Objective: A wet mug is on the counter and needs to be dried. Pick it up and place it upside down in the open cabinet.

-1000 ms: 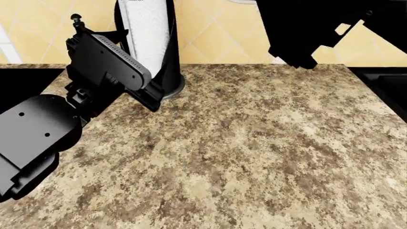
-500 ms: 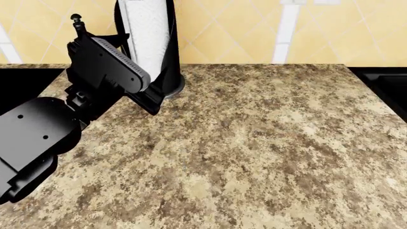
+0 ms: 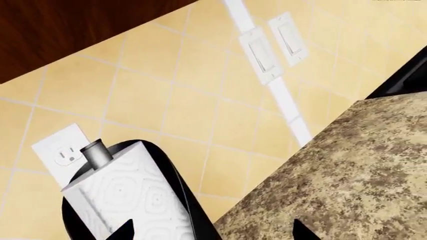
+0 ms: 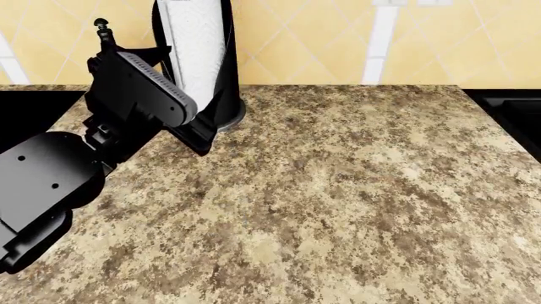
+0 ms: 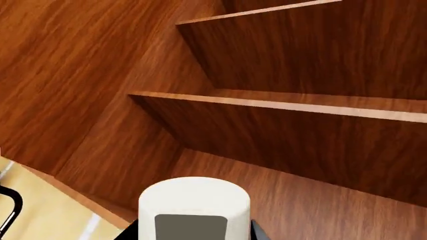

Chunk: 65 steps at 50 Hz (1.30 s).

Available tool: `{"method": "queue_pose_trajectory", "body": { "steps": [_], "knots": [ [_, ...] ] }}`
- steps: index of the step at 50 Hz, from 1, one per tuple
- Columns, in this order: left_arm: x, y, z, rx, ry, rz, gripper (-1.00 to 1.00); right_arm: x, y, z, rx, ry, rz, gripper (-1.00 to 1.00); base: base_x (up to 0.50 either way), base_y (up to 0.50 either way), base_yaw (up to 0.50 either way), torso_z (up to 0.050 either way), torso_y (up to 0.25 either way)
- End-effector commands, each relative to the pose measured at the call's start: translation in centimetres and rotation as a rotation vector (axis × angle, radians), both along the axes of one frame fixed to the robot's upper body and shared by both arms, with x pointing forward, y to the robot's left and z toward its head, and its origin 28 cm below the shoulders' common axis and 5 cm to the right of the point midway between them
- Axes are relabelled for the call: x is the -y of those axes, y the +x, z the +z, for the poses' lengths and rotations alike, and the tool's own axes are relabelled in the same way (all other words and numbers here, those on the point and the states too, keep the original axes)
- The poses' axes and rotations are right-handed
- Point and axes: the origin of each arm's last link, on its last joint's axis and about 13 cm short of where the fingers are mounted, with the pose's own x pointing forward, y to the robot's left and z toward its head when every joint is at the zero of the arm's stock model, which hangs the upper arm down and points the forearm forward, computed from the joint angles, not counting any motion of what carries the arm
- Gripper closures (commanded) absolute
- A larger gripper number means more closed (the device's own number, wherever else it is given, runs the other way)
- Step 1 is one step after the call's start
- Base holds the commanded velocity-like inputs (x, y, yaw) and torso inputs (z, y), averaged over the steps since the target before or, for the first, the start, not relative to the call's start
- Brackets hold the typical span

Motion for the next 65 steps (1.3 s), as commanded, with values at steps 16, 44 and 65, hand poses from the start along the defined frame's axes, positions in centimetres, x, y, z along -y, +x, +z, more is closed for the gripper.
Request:
{"method": "queue_pose_trajectory", "body": {
  "steps": [16,44,65],
  "knots": [
    [-0.1,-0.3,-0.4,-0.003,0.004,-0.009,-1.00,2.7,3.1,3.6,0.007,0.209,-0.085,1.00,0.00,0.00,0.00,0.000,0.001],
    [-0.1,-0.4,-0.7,-0.015,0.005,-0.013,-1.00,5.9,9.7,2.4,-0.345,0.267,-0.368,1.00,0.00,0.00,0.00,0.000,0.000],
    [-0.3,-0.4,-0.9,-0.026,-0.005,-0.014,-1.00,6.8,13.0,0.3,-0.457,0.237,-0.472,1.00,0.00,0.00,0.00,0.000,0.000]
  ]
}}
